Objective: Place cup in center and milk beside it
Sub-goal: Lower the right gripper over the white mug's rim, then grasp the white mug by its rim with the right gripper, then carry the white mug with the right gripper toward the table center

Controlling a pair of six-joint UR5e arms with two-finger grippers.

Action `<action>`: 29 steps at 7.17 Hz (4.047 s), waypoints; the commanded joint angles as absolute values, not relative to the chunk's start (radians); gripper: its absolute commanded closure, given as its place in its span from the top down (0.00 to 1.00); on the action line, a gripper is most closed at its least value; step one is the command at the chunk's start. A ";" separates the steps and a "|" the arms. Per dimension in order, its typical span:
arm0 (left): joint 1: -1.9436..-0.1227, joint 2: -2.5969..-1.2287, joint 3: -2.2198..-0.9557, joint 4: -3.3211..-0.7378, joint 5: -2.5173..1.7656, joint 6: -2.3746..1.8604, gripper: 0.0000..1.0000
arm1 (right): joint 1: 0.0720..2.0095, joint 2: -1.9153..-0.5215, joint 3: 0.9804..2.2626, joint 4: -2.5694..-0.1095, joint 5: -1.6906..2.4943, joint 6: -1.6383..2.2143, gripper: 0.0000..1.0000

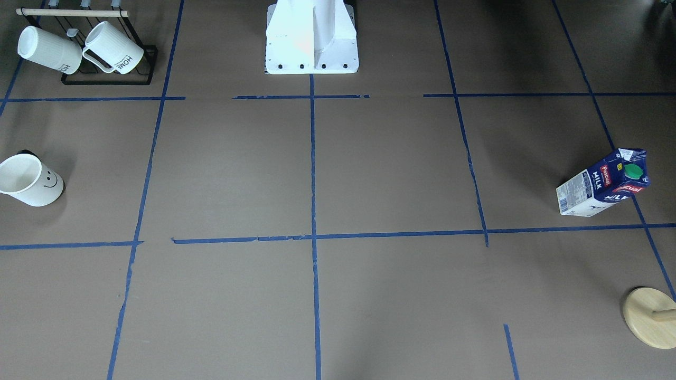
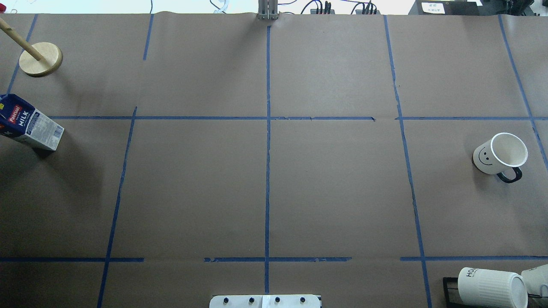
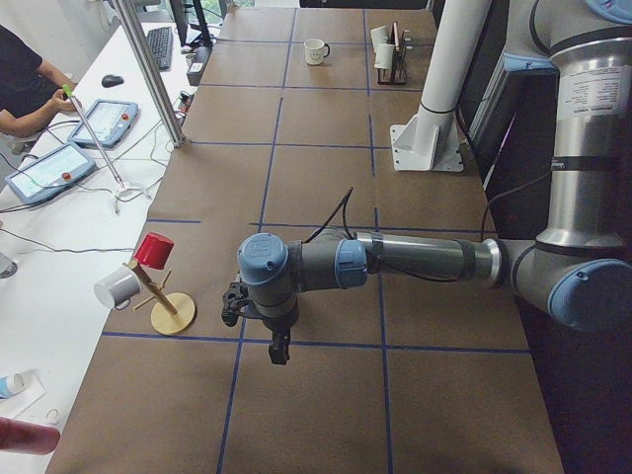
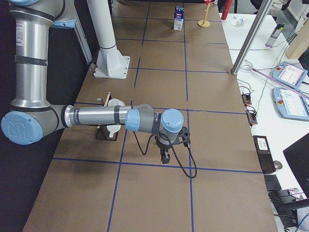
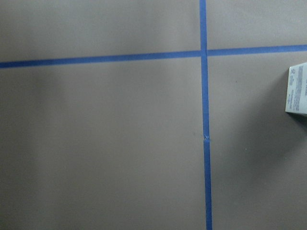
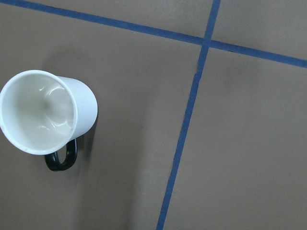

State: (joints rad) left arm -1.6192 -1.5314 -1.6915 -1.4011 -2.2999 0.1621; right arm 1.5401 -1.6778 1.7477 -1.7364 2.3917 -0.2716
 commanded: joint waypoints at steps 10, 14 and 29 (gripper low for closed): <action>-1.569 -1.486 -1.717 -1.413 -2.368 0.172 1.00 | 1.513 -1.690 1.733 -1.729 2.512 -0.268 1.00; -1.569 -1.480 -1.717 -1.439 -2.368 0.161 1.00 | 1.353 -1.683 1.689 -1.409 2.439 0.157 0.98; -1.569 -1.421 -1.762 -1.439 -2.450 0.161 1.00 | 0.978 -1.416 1.922 -1.333 2.376 0.846 0.00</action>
